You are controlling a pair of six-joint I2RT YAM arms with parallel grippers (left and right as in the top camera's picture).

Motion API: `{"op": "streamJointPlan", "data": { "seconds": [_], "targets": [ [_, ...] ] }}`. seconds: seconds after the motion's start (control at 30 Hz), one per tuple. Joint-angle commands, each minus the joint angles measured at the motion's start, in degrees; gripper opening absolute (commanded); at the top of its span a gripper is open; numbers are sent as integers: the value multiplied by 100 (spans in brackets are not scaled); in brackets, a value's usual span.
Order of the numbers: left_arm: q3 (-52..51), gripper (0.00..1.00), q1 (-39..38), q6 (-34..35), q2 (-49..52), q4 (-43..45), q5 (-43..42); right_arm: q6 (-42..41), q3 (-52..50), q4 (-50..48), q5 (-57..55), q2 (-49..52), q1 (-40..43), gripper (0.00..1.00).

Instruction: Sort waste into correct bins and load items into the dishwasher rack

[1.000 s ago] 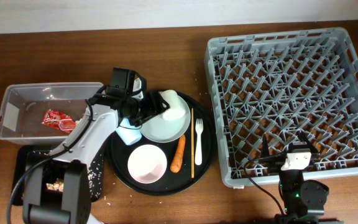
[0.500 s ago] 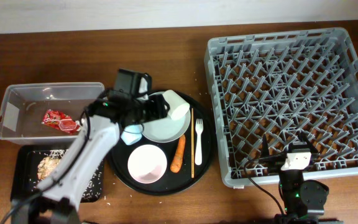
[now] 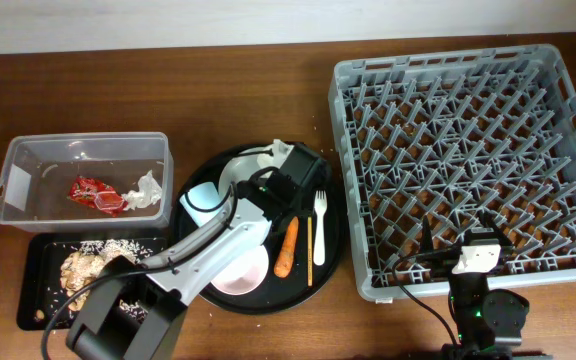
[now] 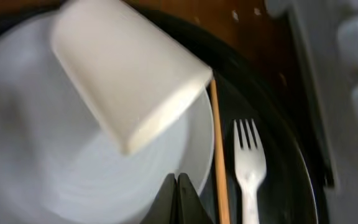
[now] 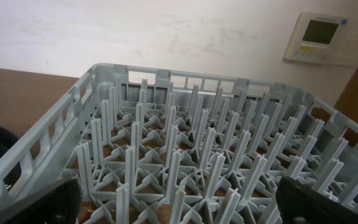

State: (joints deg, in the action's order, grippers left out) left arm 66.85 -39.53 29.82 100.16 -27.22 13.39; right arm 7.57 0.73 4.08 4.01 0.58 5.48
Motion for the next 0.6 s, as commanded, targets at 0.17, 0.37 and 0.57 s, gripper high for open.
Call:
{"op": "streamJointPlan", "data": {
  "seconds": [0.17, 0.37, 0.57],
  "targets": [
    [-13, 0, 72, 33, 437, 431, 470, -9, -42, 7, -13, -37, -22, 99],
    [-13, 0, 549, 28, 437, 387, 894, -9, -42, 7, -13, -37, -22, 99],
    [-11, 0, 1012, -404, 402, 249, 896, -9, -42, 7, -13, -37, -22, 99]
  ]
}}
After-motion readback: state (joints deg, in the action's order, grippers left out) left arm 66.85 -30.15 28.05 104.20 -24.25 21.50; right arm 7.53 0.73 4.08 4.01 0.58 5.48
